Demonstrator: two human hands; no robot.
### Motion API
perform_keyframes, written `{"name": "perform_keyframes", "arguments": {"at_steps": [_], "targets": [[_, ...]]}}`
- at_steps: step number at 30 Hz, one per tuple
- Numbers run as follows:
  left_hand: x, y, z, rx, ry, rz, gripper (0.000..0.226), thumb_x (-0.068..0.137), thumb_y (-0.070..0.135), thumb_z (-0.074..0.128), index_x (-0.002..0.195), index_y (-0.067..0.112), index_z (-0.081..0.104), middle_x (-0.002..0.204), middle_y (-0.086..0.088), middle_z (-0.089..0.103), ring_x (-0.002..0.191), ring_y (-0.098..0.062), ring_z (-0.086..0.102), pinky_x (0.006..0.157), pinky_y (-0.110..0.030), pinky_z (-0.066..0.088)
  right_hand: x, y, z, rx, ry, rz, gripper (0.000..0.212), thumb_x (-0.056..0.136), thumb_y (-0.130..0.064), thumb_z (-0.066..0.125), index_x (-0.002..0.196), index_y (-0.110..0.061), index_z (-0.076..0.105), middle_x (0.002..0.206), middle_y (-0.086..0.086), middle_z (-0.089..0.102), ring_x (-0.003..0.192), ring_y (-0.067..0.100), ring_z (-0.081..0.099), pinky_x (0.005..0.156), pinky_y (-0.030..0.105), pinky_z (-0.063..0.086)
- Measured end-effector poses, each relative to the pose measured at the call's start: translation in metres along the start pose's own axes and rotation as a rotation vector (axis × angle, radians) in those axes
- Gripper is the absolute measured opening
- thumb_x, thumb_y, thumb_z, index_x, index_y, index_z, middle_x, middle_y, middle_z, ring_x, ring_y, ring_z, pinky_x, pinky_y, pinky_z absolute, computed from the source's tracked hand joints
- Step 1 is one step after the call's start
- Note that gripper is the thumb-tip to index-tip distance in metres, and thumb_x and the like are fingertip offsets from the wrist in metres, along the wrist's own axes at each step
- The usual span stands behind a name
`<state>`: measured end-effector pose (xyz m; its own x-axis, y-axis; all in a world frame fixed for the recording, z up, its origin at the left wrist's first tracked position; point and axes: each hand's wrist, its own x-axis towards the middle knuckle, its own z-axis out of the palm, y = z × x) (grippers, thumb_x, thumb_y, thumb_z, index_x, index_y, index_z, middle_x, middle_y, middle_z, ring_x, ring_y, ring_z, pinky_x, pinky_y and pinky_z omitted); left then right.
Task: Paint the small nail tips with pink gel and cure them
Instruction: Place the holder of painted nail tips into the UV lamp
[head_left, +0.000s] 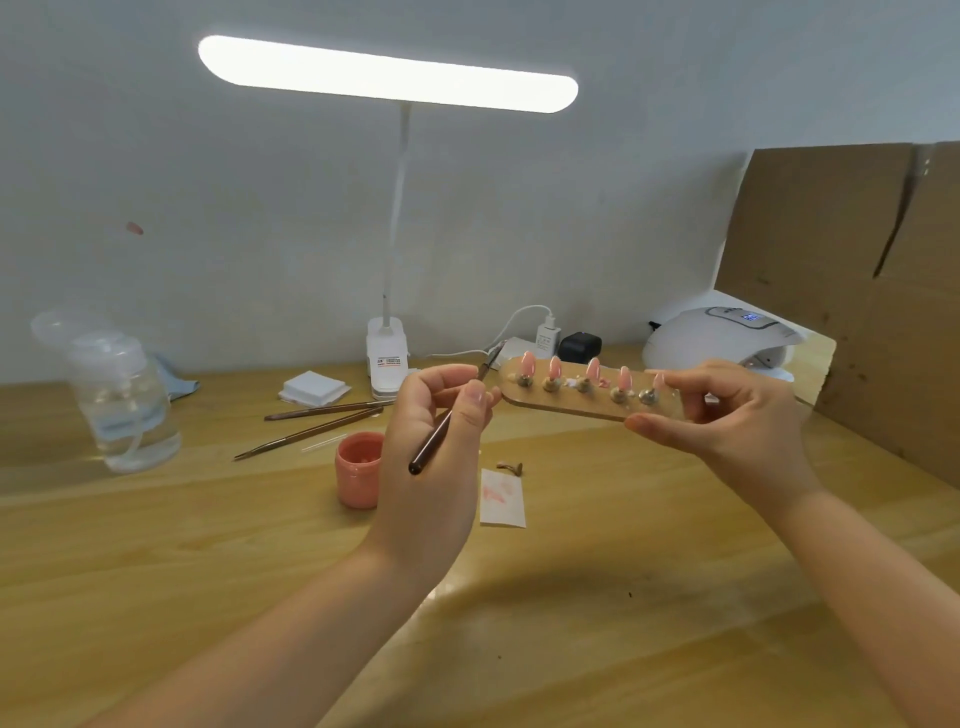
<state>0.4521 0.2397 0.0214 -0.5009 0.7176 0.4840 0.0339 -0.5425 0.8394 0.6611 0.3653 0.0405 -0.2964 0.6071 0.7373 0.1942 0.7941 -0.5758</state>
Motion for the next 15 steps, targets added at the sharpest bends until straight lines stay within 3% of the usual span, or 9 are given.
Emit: {"name": "perform_keyframes", "arguments": {"at_steps": [5, 8, 12, 15], "targets": [[0.003, -0.007, 0.009, 0.012, -0.037, -0.02, 0.019, 0.086, 0.038, 0.057, 0.1, 0.026, 0.059, 0.096, -0.007, 0.068, 0.097, -0.024, 0.066, 0.086, -0.034, 0.055, -0.006, 0.021, -0.013, 0.067, 0.083, 0.184, 0.031, 0.053, -0.046, 0.085, 0.079, -0.032, 0.075, 0.055, -0.013, 0.042, 0.053, 0.002, 0.042, 0.057, 0.007, 0.039], [0.006, -0.021, 0.029, 0.015, -0.067, -0.038, 0.011, 0.092, 0.032, 0.056, 0.099, 0.025, 0.059, 0.094, -0.01, 0.065, 0.09, -0.024, 0.064, 0.079, -0.028, 0.053, -0.012, 0.044, -0.052, -0.028, 0.191, 0.375, 0.04, 0.045, -0.056, 0.086, 0.076, -0.034, 0.075, 0.056, -0.015, 0.045, 0.054, 0.003, 0.041, 0.054, 0.008, 0.039], [0.012, -0.052, 0.076, 0.043, -0.091, -0.144, 0.005, 0.098, 0.023, 0.054, 0.096, 0.023, 0.058, 0.088, -0.004, 0.064, 0.076, -0.004, 0.058, 0.07, -0.018, 0.048, -0.021, 0.074, -0.11, -0.269, 0.34, 0.614, 0.065, 0.037, -0.069, 0.082, 0.084, -0.024, 0.074, 0.064, -0.01, 0.054, 0.057, 0.007, 0.046, 0.052, 0.019, 0.041], [0.02, -0.074, 0.119, 0.017, -0.07, -0.258, 0.006, 0.097, 0.023, 0.054, 0.093, 0.024, 0.059, 0.085, 0.005, 0.062, 0.067, 0.006, 0.054, 0.062, -0.007, 0.044, -0.018, 0.095, -0.136, -0.404, 0.403, 0.721, 0.06, 0.042, -0.069, 0.08, 0.082, -0.024, 0.073, 0.07, -0.014, 0.063, 0.062, 0.007, 0.054, 0.057, 0.026, 0.04]]}}
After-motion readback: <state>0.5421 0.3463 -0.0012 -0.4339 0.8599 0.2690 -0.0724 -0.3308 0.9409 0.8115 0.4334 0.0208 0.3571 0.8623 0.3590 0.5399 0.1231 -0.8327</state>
